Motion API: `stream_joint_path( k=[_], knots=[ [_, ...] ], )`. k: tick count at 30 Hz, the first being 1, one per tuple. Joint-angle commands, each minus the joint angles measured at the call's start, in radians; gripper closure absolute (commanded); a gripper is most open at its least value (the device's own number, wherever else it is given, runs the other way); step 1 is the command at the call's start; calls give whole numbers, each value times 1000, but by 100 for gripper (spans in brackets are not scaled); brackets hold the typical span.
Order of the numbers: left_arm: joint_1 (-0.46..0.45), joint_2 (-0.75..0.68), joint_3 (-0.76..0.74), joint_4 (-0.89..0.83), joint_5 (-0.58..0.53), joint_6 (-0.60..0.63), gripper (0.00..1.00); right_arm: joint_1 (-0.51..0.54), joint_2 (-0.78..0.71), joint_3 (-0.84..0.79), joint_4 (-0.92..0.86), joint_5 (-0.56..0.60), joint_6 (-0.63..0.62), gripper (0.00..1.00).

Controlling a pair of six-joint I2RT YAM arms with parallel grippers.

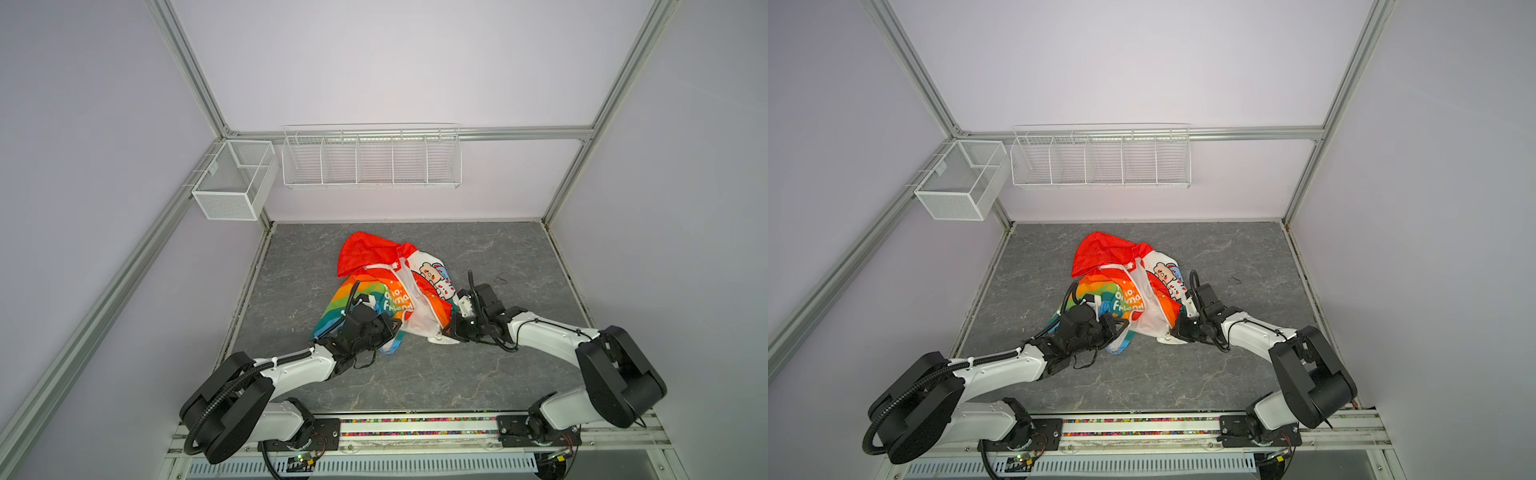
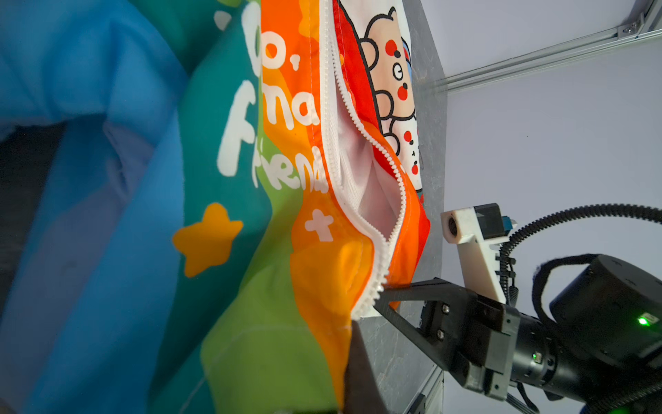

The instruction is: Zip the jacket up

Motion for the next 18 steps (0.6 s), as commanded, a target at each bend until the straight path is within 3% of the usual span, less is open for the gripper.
stream_joint_path(
  k=[1, 15, 18],
  knots=[
    [6, -14, 17, -16, -16, 17, 100, -6, 27, 17, -41, 38, -24, 87],
    [5, -2, 16, 3, -2, 17, 100, -6, -33, -31, 47, 23, 59, 50],
    [5, -1, 15, 6, 4, 15, 100, -6, -23, -29, 73, 23, 74, 46]
  ],
)
